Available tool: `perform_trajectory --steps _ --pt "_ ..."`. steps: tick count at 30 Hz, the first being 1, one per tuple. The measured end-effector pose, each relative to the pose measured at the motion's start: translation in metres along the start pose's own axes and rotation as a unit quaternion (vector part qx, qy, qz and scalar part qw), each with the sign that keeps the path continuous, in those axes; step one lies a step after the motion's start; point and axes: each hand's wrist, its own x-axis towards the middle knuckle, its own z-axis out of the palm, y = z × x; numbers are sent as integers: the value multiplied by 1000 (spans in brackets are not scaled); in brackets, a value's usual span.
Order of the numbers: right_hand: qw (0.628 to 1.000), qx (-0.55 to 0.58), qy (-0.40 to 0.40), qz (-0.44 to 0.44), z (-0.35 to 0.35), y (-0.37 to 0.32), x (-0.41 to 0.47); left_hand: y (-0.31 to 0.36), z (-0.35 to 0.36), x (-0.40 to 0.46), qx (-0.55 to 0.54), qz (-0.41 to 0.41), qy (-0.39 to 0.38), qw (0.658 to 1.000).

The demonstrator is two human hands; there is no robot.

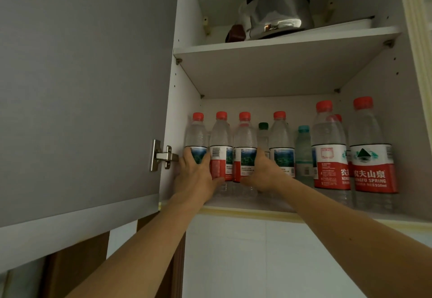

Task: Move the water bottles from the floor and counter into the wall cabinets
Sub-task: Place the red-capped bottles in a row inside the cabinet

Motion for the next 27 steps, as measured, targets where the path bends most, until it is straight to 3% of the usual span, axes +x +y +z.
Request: perform_trajectory --steps 12,20,27 --pt "1000 1 -2 -10 8 3 8 3 -2 -1 49 -3 -12 999" --pt "1000 1 10 -26 12 9 8 0 -9 -9 4 -11 8 1000" --pt "1000 6 9 -19 12 11 11 -1 -9 -6 -35 -21 -37 998"
